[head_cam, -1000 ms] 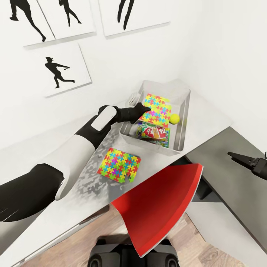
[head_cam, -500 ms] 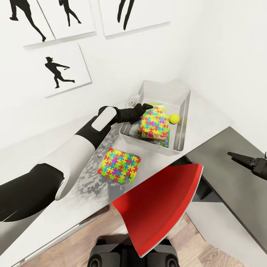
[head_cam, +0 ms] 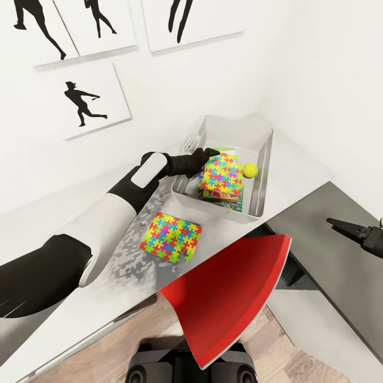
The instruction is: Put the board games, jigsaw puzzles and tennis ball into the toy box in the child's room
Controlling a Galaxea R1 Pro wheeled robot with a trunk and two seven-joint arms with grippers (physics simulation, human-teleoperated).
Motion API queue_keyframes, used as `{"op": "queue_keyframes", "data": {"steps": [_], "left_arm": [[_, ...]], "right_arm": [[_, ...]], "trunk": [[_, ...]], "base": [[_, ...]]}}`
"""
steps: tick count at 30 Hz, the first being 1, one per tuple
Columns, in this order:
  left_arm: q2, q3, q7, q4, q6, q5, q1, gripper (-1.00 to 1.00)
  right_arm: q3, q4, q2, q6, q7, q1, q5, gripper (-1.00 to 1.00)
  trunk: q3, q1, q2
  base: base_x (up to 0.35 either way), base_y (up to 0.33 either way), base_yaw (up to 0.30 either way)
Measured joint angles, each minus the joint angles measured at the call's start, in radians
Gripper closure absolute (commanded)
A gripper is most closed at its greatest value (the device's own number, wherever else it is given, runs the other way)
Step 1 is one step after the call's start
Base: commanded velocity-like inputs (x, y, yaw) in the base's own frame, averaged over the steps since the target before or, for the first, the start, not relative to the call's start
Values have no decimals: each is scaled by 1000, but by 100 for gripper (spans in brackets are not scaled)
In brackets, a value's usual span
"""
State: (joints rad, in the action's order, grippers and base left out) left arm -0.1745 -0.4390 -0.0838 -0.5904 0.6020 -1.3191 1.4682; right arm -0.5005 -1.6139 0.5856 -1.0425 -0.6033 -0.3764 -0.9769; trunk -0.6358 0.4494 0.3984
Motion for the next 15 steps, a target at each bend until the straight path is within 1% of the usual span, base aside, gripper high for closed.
{"op": "queue_keyframes", "data": {"steps": [3, 5, 7, 11, 12, 15], "left_arm": [[0, 0, 1, -3, 5, -4, 1, -100], [0, 1, 3, -5, 12, -19, 3, -100], [0, 2, 3, -6, 21, -52, 4, -100], [0, 4, 6, -12, 47, -146, 5, -100], [0, 3, 6, -12, 47, -147, 5, -100], [3, 3, 7, -46, 59, -198, 6, -100]], "right_arm": [[0, 0, 0, 0, 0, 0, 0, -100], [0, 0, 0, 0, 0, 0, 0, -100], [0, 0, 0, 0, 0, 0, 0, -100], [0, 0, 0, 0, 0, 0, 0, -100], [0, 0, 0, 0, 0, 0, 0, -100], [0, 0, 0, 0, 1, 0, -1, -100]], "trunk": [[0, 0, 0], [0, 0, 0], [0, 0, 0], [0, 0, 0], [0, 0, 0], [0, 0, 0]], "base": [[0, 0, 0], [0, 0, 0], [0, 0, 0], [0, 0, 0], [0, 0, 0], [0, 0, 0]]}}
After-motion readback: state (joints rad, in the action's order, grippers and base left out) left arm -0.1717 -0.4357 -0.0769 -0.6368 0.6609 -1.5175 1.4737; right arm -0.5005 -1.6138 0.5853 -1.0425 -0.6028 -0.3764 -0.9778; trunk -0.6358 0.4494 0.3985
